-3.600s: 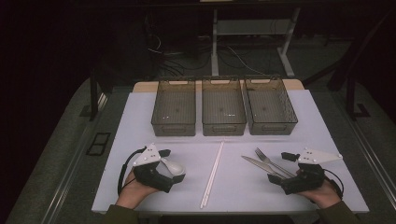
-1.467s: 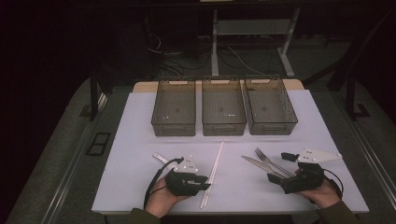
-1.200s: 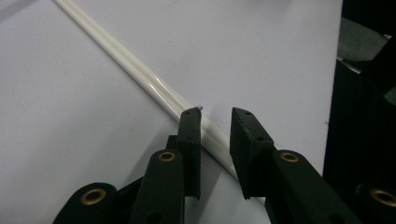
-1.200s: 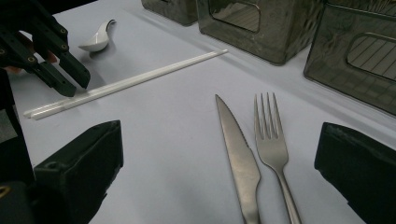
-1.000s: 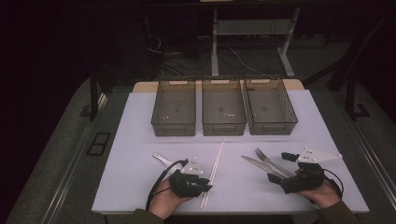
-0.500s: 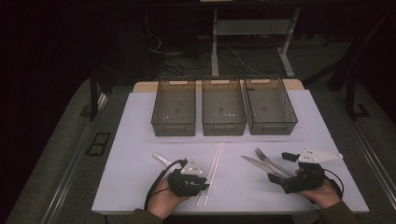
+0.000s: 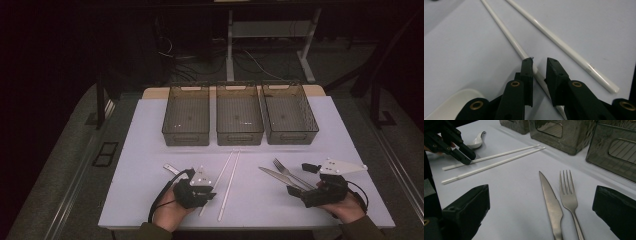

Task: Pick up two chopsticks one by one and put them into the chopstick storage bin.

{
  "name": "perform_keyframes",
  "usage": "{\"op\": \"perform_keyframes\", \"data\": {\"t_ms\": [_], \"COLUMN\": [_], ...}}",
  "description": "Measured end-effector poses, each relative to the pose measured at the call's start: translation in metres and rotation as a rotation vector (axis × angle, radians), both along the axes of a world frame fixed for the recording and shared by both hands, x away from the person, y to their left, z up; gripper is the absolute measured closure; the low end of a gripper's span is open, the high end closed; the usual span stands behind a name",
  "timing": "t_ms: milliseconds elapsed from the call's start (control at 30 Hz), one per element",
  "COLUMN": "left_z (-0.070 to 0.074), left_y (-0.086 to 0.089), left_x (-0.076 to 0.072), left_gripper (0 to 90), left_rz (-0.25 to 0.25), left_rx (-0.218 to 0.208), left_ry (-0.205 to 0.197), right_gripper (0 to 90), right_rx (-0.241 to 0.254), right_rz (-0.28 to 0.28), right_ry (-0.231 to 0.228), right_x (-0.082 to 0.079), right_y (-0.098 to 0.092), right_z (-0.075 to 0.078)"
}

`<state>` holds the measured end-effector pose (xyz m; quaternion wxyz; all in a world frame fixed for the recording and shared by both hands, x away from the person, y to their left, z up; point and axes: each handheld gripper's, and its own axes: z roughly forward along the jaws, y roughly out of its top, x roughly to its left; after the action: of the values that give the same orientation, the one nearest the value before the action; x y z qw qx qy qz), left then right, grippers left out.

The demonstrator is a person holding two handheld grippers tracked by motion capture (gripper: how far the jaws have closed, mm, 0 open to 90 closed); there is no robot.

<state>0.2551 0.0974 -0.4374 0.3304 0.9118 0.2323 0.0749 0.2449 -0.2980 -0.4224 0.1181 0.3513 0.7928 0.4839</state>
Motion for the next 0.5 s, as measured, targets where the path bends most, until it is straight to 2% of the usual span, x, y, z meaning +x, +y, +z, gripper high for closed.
{"op": "perform_keyframes", "data": {"t_ms": [200, 267, 300, 400, 500], "left_z": [-0.001, 0.000, 0.002, 0.009, 0.014], "left_y": [0.001, 0.001, 0.000, -0.004, -0.011], "left_x": [0.001, 0.001, 0.002, 0.012, 0.029], "left_gripper": [73.5, 71.5, 68.4, 66.5, 66.3], "left_rz": [0.007, 0.012, 0.019, 0.039, 0.082], "left_rx": [-0.001, -0.014, -0.034, -0.069, -0.100], "left_ry": [0.007, 0.012, 0.014, -0.002, -0.009], "right_gripper": [1.4, 1.4, 1.4, 1.3, 1.4], "right_rx": [0.001, 0.000, -0.001, 0.000, -0.001], "right_rz": [0.001, 0.001, -0.001, -0.003, -0.002], "right_ry": [0.000, 0.001, 0.001, 0.003, 0.001], "right_x": [0.000, 0.000, 0.000, 0.000, 0.001], "right_y": [0.000, 0.000, 0.000, 0.000, 0.000], "right_z": [0.000, 0.000, 0.000, 0.000, 0.000]}}
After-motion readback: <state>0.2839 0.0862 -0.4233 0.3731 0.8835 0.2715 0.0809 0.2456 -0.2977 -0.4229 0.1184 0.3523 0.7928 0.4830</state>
